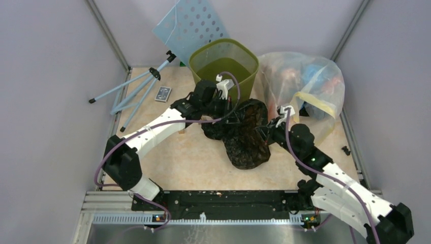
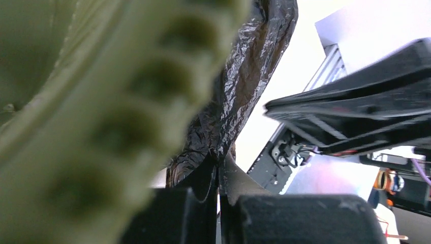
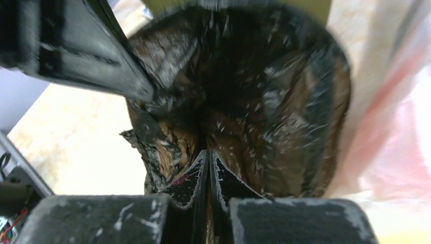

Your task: Put the trash bags into the trash bin

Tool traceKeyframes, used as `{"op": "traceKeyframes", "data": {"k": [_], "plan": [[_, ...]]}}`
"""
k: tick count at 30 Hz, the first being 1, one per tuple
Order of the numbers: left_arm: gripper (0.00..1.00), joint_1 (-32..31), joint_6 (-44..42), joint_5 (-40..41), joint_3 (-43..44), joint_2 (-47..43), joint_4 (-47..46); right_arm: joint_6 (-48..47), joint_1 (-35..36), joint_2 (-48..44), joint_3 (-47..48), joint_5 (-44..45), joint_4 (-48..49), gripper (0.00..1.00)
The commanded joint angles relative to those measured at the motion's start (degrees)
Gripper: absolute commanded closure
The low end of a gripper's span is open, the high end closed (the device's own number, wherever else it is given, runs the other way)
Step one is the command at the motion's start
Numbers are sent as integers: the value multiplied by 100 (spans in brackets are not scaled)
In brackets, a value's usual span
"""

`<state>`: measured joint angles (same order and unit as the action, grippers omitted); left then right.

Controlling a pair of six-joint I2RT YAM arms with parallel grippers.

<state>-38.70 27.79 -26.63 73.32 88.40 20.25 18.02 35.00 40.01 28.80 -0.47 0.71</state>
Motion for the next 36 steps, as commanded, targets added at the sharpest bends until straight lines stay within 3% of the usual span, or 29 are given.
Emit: {"op": "traceKeyframes", "data": {"k": [1, 8, 13, 16, 20, 25, 28, 32, 36], "plan": [[100, 37, 483, -546, -88, -226, -301, 662, 73, 475, -569, -775, 1747, 100], [100, 35, 1015, -936, -691, -763, -842, 569, 841, 1785, -1130, 148, 4365, 100], [100, 28, 1164, -1087, -868, -1082, -957, 578, 1085, 3138, -1169, 275, 6064, 100], [100, 26, 1357, -1329, -1003, -1316, -1163, 379, 1389, 3859, -958, 447, 6404, 100], [100, 27, 1639, -1910, -963, -1579, -1485, 784, 1443, 4464, -964, 568, 6890, 100], [100, 29, 1650, -1971, -387, -2056, -1227, 965, 1439, 4471, -915, 1114, 6090, 100], [100, 63, 1793, -2239, -1, -2256, -1267, 1122, 1439, 4247, -949, 1796, 5436, 100], [100, 85, 1423, -2237, 918, -2346, -602, 1472, 1441, 3869, -1037, 2785, 4659, 100], [100, 112, 965, -1996, 1378, -2246, 99, 1164, 1439, 3528, -1124, 2611, 4621, 100]]}}
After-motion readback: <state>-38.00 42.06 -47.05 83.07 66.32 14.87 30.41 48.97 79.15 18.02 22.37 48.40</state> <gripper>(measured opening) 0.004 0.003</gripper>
